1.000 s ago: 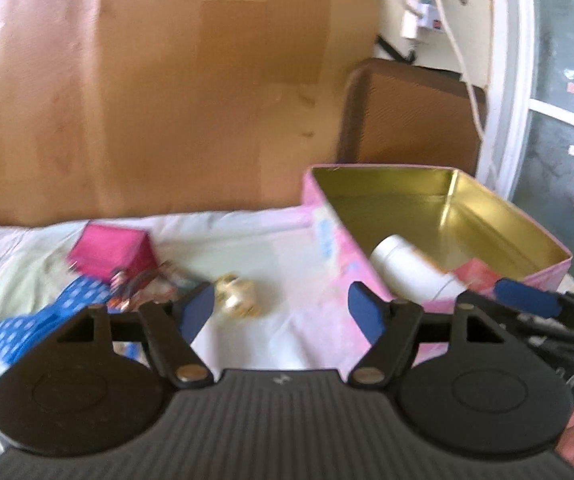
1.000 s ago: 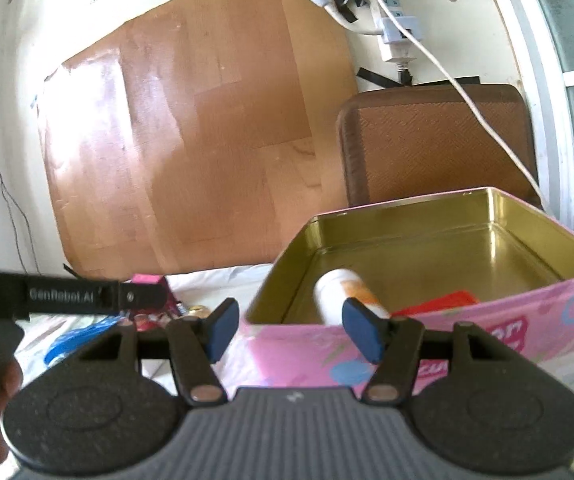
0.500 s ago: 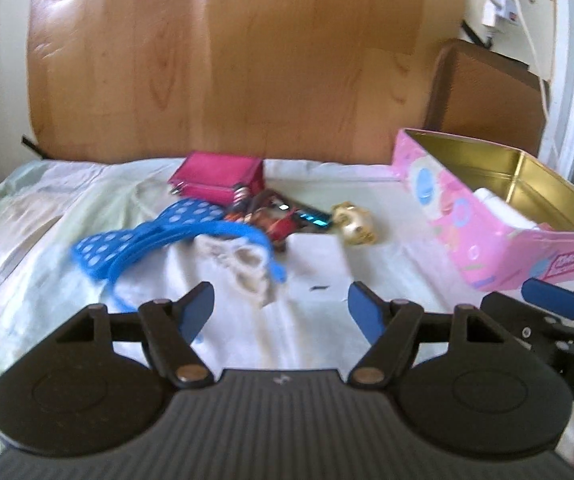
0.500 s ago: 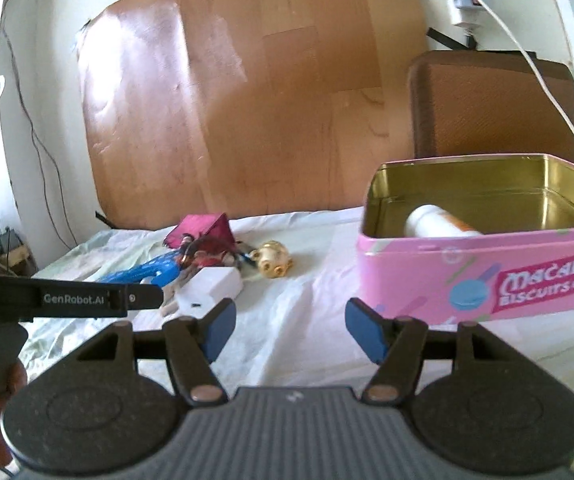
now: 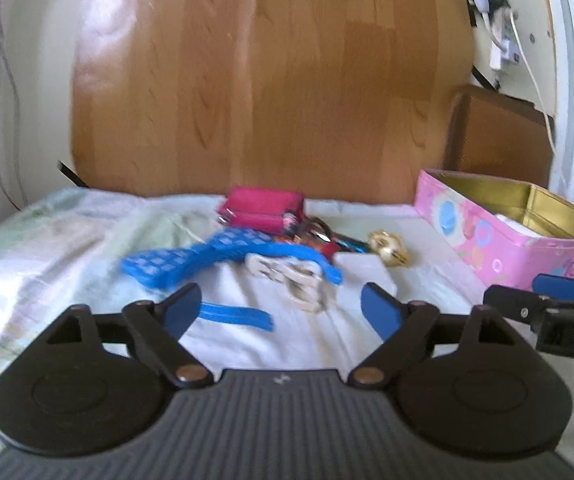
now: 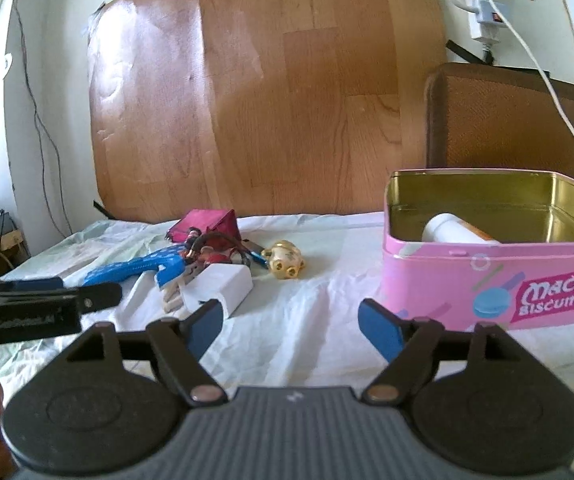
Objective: Organize rigid objects
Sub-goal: 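Withdraw the right gripper from the tin toward the white clip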
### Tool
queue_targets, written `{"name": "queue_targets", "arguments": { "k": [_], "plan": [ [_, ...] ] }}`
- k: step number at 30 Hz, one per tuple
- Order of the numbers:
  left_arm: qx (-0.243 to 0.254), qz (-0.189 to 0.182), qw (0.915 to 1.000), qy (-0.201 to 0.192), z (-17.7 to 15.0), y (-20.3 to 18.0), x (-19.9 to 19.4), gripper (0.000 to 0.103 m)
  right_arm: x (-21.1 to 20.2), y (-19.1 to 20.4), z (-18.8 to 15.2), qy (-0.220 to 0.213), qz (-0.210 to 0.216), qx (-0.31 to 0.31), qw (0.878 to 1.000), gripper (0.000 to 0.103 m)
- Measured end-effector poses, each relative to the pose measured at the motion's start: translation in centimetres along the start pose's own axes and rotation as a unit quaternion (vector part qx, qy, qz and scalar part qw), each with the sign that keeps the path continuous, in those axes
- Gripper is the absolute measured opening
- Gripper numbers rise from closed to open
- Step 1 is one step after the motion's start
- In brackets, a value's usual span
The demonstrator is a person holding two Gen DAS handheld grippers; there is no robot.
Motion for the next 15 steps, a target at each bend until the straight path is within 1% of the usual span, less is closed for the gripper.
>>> {"name": "queue_targets", "arguments": {
  "k": [2,3,4,5,7,9,12,13,15],
  "plan": [
    [-0.004,-0.003,0.9998,-0.019,0.2,0.5,-0.5,0.093,0.2,0.3,0.1,0.001,0.006,-0.008,1.000,0.077],
    [-0.005,-0.006,0.9998,-0.021,0.3,0.6,-0.8,0.095,0.3,0.5,0.1,0.000,0.010,-0.013,1.000,0.076],
    [-0.006,-0.012,0.9997,-0.018,0.5,0.9,-0.8,0.098,0.5,0.7,0.3,0.002,0.017,-0.020,1.000,0.075],
    [-0.008,-0.021,0.9997,-0.012,0.7,1.0,-0.8,0.098,0.8,0.9,0.4,0.006,0.024,-0.028,0.999,0.075],
    [-0.010,-0.030,0.9995,0.003,0.9,1.3,-0.6,0.098,1.5,1.4,0.7,0.016,0.037,-0.042,0.998,0.066],
    [-0.009,-0.022,0.9997,0.007,1.1,1.5,-0.6,0.098,2.1,2.0,1.0,0.025,0.051,-0.053,0.997,0.060],
    [-0.009,-0.003,0.9999,-0.007,0.9,1.9,-1.2,0.098,3.1,3.5,1.2,0.040,0.069,-0.090,0.993,0.047],
    [-0.012,0.004,0.9998,-0.013,0.8,2.3,-1.3,0.098,3.5,4.2,1.2,0.047,0.075,-0.106,0.990,0.044],
    [-0.021,0.021,0.9993,-0.024,0.7,2.9,-1.5,0.096,4.3,5.3,1.1,0.055,0.084,-0.131,0.986,0.042]
  ]
}}
Point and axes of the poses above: each gripper's, at about its wrist camera, not at the fingertips, and x roughly the way its jaws point, y to its left, z to its top, the point moved 1 cm from there along x, roughly the way its jaws point, and after that the axes turned 12 degrees about z, right-handed, at the moved point
